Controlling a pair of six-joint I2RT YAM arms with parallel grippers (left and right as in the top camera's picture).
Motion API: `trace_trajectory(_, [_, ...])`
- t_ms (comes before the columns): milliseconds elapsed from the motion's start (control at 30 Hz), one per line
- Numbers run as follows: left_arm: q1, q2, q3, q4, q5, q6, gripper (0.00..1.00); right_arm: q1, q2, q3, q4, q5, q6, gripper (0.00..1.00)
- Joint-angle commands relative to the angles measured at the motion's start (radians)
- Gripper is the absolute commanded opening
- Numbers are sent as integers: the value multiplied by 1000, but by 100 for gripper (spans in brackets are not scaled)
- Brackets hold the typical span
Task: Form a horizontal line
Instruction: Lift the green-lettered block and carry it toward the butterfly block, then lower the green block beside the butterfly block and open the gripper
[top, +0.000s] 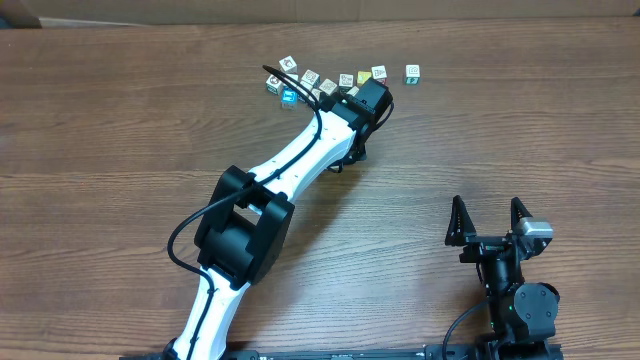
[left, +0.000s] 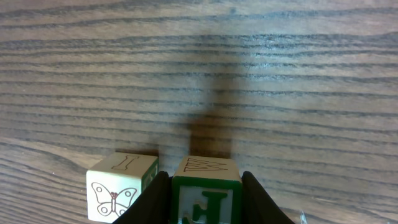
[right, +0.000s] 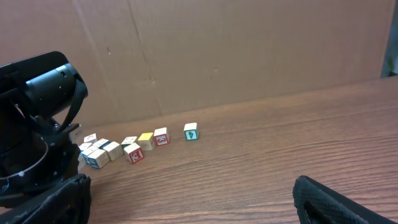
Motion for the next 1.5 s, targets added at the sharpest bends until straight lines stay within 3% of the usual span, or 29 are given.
trace_trajectory(0, [-7,-43,23,-4,-22,-18,23,-3,-10,-14,4,-1,-5,100])
trace_trajectory(1467, [-8,-34,22,-34,-9,-18,30,-3,-10,-14,4,-1,-5,100])
